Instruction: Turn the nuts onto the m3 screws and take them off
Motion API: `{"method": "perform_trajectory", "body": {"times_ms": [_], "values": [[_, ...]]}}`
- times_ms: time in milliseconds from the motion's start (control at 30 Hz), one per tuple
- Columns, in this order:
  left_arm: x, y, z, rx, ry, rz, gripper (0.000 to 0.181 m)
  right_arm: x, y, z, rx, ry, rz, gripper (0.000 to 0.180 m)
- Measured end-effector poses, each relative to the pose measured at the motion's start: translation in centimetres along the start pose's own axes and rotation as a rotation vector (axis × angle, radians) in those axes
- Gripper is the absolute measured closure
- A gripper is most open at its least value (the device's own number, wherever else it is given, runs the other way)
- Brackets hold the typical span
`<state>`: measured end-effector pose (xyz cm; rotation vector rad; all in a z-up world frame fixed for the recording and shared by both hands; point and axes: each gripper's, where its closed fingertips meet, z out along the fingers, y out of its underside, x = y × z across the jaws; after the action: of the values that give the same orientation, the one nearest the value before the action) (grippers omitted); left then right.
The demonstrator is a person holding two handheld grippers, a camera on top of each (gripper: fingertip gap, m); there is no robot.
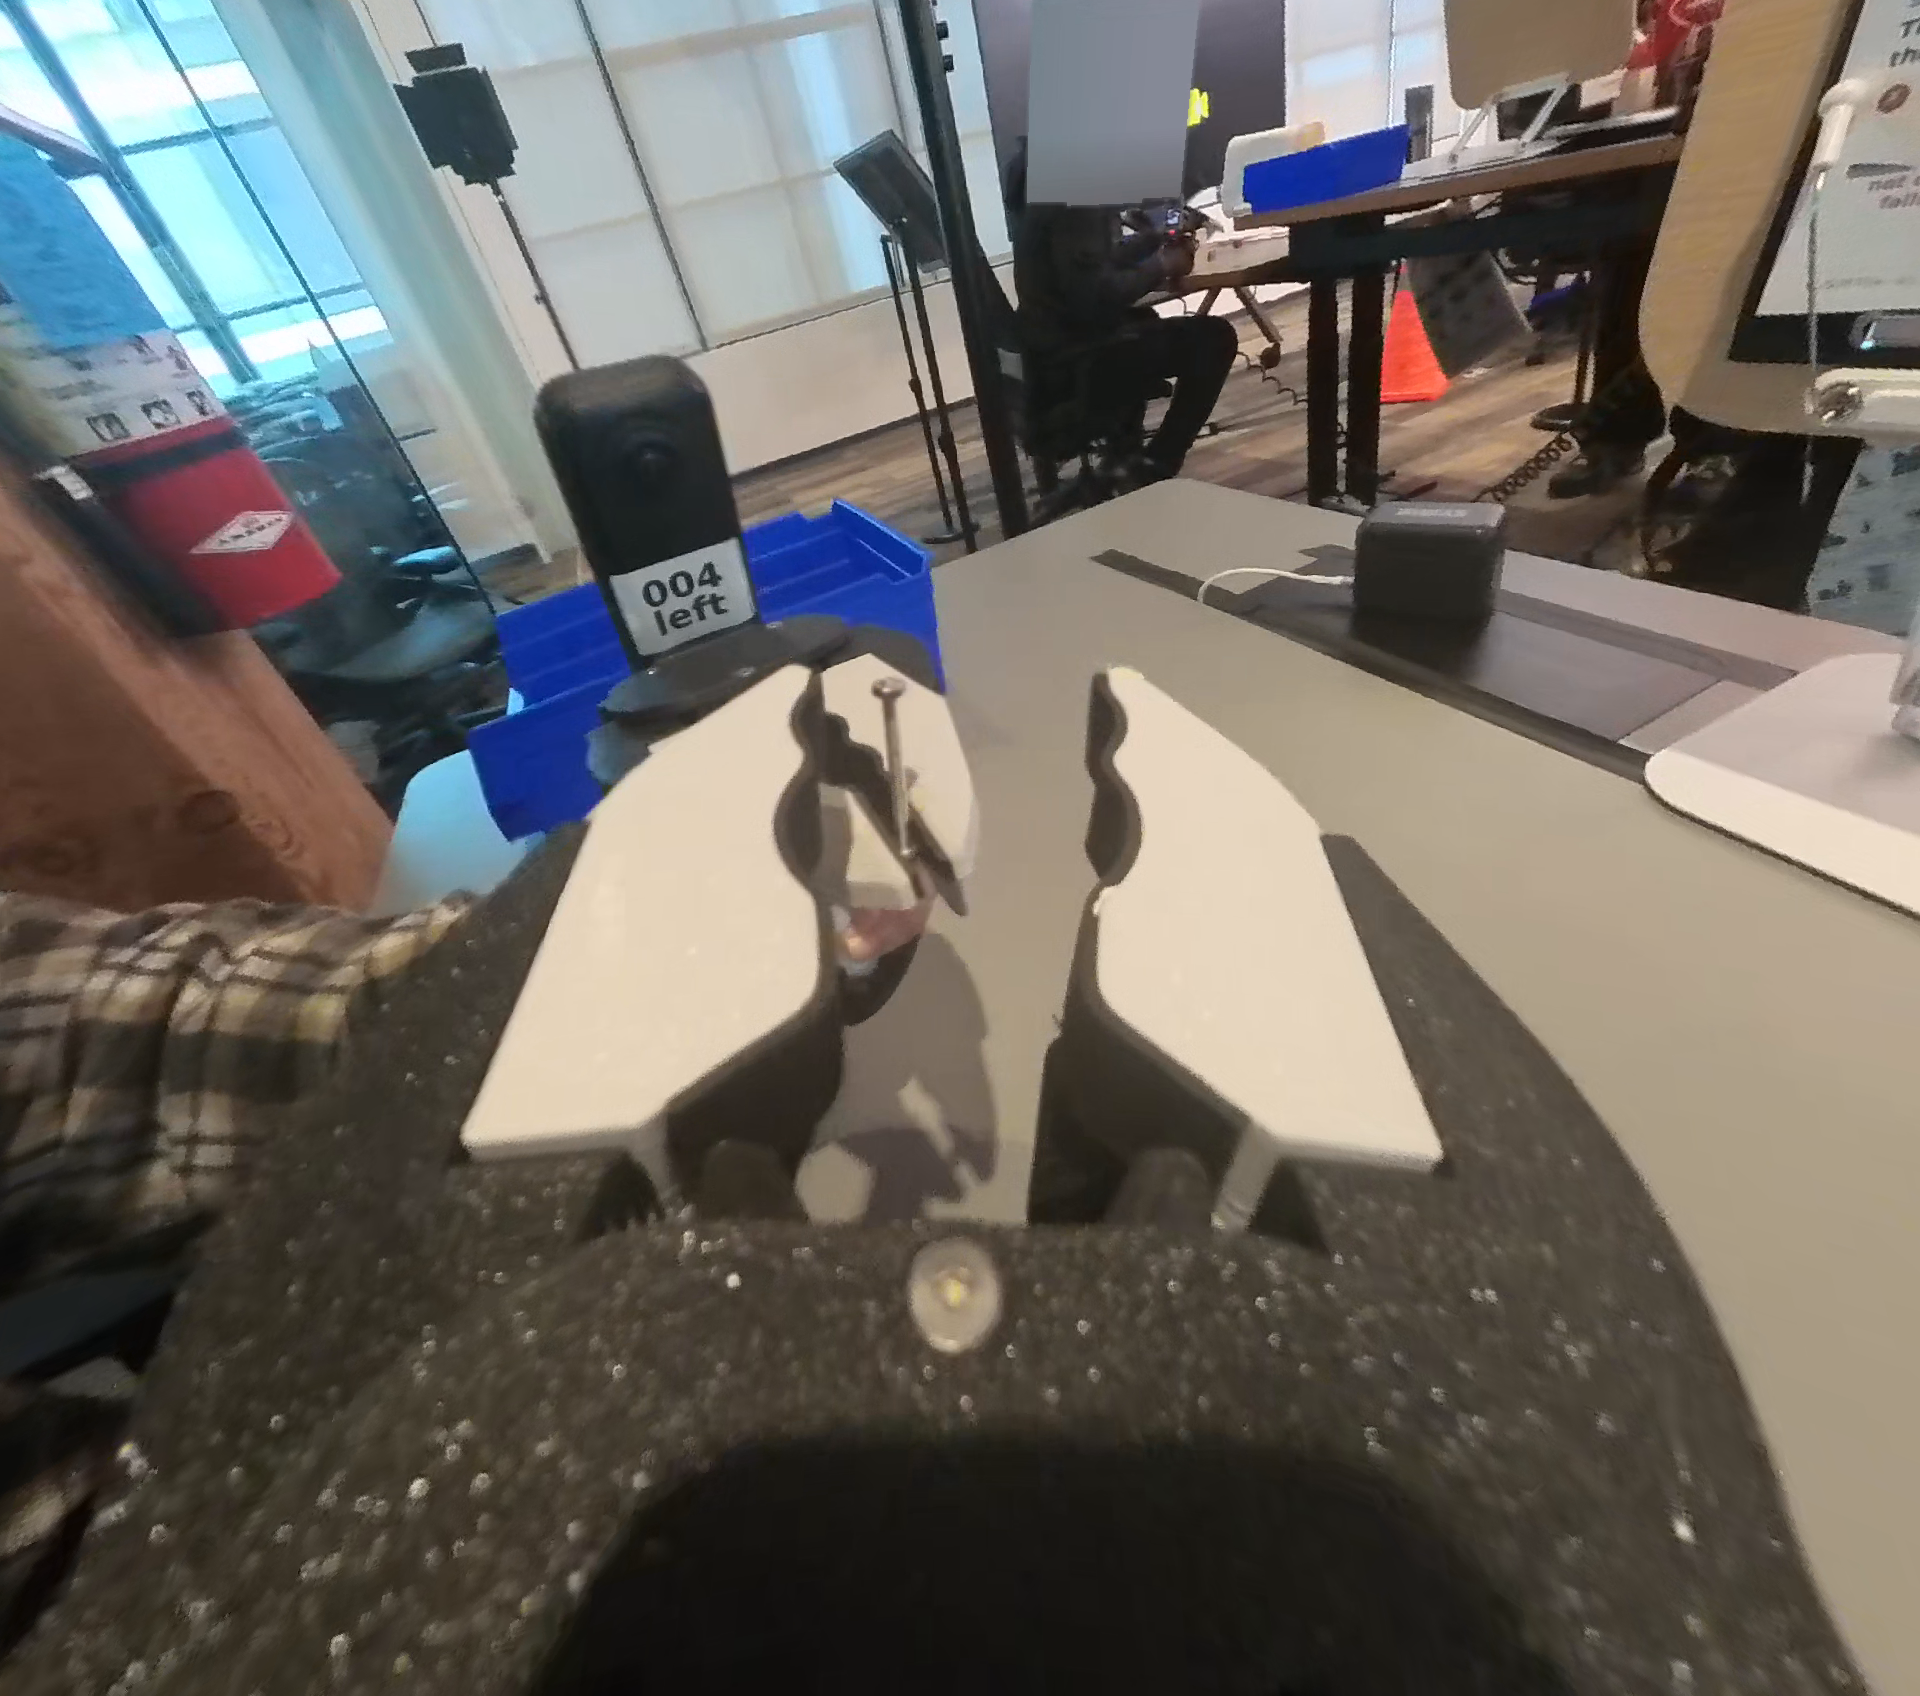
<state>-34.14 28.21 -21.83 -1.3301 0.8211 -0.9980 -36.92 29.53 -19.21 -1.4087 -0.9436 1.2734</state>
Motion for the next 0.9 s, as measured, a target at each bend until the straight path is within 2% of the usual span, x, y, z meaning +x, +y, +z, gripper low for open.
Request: {"method": "perform_trajectory", "body": {"times_ms": [333,567,900], "values": [[0.3,-0.6,-0.2,0.022,0.012,0.007,0.177,-0.1,-0.7,-0.8,0.006,0.001,-0.022,0.131],[0.3,-0.6,-0.1,0.017,0.012,0.009,0.177,-1.4,-0.4,-0.3,-0.019,-0.03,-0.057,0.15],[0.4,-0.6,-0.2,0.018,0.018,0.011,0.177,-2.1,-0.6,0.2,-0.027,-0.073,-0.074,0.166]]}}
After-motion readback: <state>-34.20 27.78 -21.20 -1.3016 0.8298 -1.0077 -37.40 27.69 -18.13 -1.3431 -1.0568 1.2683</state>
